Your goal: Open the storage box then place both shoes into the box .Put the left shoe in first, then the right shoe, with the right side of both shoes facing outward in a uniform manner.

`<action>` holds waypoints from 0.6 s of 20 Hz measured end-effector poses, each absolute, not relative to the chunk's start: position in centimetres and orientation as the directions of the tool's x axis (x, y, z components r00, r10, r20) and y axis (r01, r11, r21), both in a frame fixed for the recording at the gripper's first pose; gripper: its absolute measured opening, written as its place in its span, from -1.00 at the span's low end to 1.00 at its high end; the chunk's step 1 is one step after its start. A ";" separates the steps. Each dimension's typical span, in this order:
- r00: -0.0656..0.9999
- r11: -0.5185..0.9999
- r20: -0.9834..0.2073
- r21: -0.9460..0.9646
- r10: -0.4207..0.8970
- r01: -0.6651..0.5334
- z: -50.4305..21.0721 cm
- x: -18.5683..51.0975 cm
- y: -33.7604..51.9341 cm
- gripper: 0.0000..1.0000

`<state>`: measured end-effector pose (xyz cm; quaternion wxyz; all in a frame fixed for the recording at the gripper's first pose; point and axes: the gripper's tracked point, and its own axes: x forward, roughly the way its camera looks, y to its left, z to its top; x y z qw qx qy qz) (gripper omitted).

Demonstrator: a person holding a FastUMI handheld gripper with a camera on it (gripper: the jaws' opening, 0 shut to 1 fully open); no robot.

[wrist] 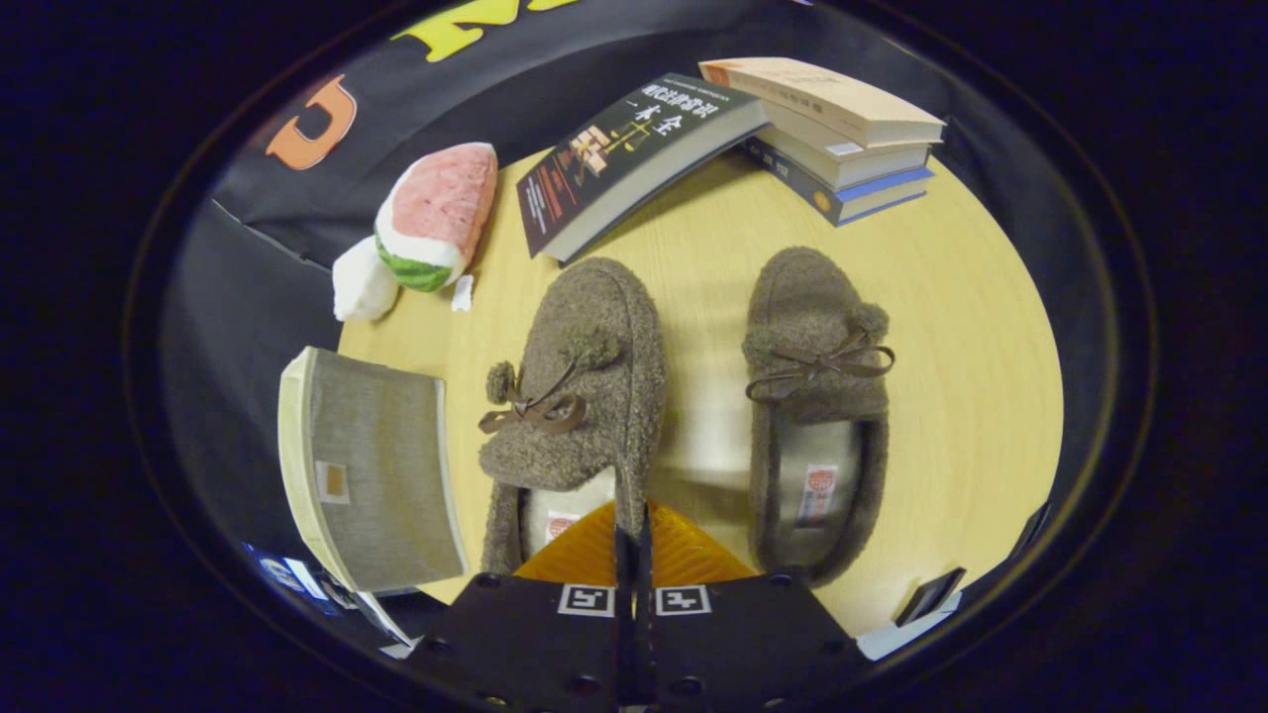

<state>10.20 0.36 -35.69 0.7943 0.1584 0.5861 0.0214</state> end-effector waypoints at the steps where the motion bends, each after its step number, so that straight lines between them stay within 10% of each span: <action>1: 0.320 0.945 -0.917 0.294 0.237 0.143 -34.4 10.0 1.0 -0.99; 12: 0.319 0.922 -0.866 0.377 0.384 -0.087 -23.3 6.6 16.3 -0.99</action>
